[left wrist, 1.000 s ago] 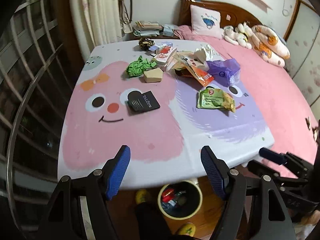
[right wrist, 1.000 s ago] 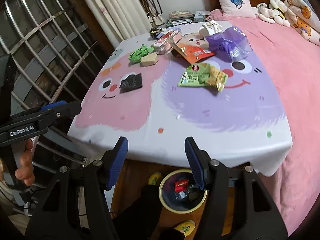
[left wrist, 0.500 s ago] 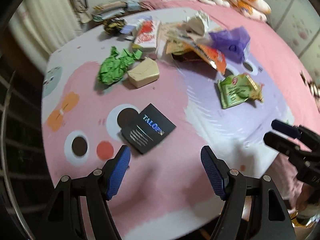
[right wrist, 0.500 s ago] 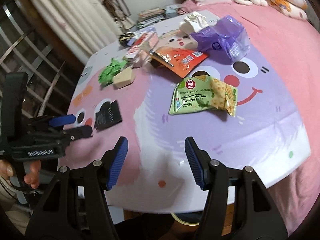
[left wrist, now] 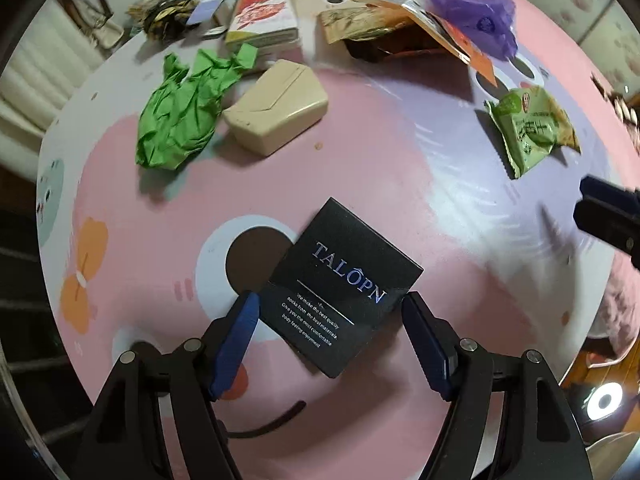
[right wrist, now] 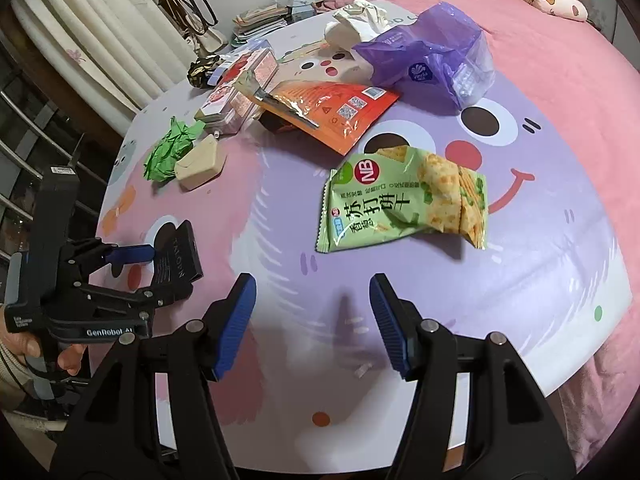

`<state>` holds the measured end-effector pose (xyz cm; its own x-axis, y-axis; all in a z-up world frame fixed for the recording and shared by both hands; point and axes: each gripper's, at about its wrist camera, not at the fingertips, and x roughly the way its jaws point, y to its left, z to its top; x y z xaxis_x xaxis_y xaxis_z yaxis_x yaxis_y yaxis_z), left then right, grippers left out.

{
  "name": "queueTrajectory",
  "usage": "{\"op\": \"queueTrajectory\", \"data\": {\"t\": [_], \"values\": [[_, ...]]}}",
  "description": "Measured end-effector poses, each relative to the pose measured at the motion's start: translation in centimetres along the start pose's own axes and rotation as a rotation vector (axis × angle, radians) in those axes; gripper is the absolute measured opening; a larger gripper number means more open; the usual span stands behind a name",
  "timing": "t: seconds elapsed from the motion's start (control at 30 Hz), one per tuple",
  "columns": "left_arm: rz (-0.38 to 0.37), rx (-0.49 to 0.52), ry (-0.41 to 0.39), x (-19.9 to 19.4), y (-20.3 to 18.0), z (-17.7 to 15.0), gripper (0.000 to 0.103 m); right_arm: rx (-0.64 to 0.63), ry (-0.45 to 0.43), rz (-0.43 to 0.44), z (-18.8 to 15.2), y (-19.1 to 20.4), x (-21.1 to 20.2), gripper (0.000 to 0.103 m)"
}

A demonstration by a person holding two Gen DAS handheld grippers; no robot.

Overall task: Collect trash
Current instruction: 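Move the left gripper toward the black TALOPN box on the table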

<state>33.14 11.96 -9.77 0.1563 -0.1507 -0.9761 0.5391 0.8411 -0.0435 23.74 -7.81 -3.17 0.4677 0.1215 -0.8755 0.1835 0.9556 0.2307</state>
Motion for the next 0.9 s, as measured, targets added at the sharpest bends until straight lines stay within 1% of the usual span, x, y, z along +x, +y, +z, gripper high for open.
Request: {"op": "queueTrajectory", "data": {"t": [0.13,0.27,0.43,0.5,0.57,0.73,0.83,0.87,0.9], "values": [[0.013,0.031,-0.004,0.5,-0.2,0.2,0.074,-0.027,0.0,-0.016,0.4,0.4,0.2,0.056],[0.024,0.023,0.001,0.7,0.2,0.5,0.074,-0.072,-0.009,-0.025,0.8,0.8,-0.2,0.056],[0.03,0.035,-0.017,-0.4,0.1,1.1,0.074,-0.076,-0.009,-0.019,1.2,0.6,-0.4,0.056],[0.041,0.043,-0.01,-0.2,0.0,1.5,0.074,-0.075,-0.008,-0.021,1.4,0.4,-0.5,0.056],[0.037,0.042,0.004,0.2,0.0,1.6,0.075,-0.077,-0.008,-0.021,1.4,0.2,-0.6,0.056],[0.018,0.043,0.006,0.3,0.4,1.9,0.078,-0.092,-0.012,-0.03,1.7,-0.4,-1.3,0.056],[0.008,0.033,0.009,0.5,0.9,2.0,0.078,-0.121,-0.022,-0.045,2.2,-0.8,-1.7,0.056],[0.009,0.033,0.007,0.5,1.0,2.0,0.076,-0.137,-0.027,-0.053,2.4,-0.9,-1.9,0.056],[0.009,0.031,0.001,0.4,1.0,2.0,0.07,-0.147,-0.029,-0.058,2.6,-1.0,-2.0,0.056]]}}
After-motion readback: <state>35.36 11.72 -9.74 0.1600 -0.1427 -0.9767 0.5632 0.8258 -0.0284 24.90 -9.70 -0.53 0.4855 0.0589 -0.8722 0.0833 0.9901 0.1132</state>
